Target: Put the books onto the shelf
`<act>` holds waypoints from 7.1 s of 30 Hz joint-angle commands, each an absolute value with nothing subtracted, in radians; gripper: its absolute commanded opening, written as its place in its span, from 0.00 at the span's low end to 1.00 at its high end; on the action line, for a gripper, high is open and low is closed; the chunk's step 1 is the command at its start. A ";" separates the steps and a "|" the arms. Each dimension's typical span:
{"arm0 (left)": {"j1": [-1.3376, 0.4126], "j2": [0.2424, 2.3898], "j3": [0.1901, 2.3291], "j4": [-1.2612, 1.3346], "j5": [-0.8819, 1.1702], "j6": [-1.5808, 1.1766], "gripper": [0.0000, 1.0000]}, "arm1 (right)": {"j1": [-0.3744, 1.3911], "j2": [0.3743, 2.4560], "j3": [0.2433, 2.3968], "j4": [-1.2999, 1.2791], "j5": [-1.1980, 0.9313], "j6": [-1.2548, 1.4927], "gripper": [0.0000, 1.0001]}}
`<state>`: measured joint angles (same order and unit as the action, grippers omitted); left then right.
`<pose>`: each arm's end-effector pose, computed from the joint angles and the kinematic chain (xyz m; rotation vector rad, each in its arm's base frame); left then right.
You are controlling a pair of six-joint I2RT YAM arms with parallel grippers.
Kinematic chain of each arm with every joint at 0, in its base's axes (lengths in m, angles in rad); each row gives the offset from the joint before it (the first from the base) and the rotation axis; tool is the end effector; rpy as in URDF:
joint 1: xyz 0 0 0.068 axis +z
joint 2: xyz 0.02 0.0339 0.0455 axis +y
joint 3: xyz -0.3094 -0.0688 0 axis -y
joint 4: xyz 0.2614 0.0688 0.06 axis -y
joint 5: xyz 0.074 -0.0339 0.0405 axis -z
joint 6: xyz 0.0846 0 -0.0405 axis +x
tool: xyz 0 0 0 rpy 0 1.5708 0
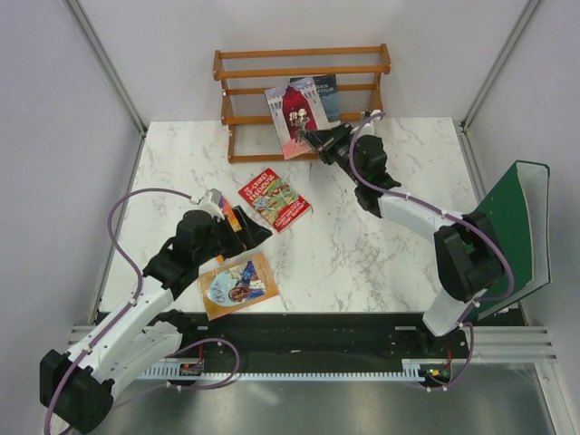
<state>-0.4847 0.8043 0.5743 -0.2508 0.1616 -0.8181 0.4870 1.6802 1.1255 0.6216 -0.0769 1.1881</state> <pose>0.1823 -0.1114 0.2624 -0.2571 2.1753 -0.9450 0.4084 0.2236 0.3450 0.5100 1.5953 1.3725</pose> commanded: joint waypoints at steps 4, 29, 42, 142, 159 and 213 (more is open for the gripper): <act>-0.486 0.756 0.561 -0.258 0.173 -0.798 1.00 | 0.472 1.818 1.322 0.601 -0.158 1.193 0.00; -0.486 0.765 0.566 -0.290 0.167 -0.742 1.00 | 0.413 1.957 1.402 0.589 -0.103 1.282 0.00; -0.486 0.764 0.572 -0.299 0.166 -0.727 1.00 | 0.368 2.074 1.641 0.422 -0.031 1.273 0.00; -0.488 0.690 0.469 -0.259 0.253 -0.752 0.97 | 0.279 1.936 1.810 -0.245 0.103 0.753 0.77; -0.488 0.698 0.471 -0.259 0.255 -0.739 0.97 | 0.279 2.055 1.922 -0.225 0.037 0.785 0.51; -0.488 0.684 0.428 -0.265 0.247 -0.726 0.97 | 0.350 2.000 1.761 -0.284 -0.020 0.650 0.00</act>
<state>-0.4847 0.6983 0.4343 -0.2893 0.2390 -0.7589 0.3462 1.9621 1.6756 -0.2958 -0.0231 0.6346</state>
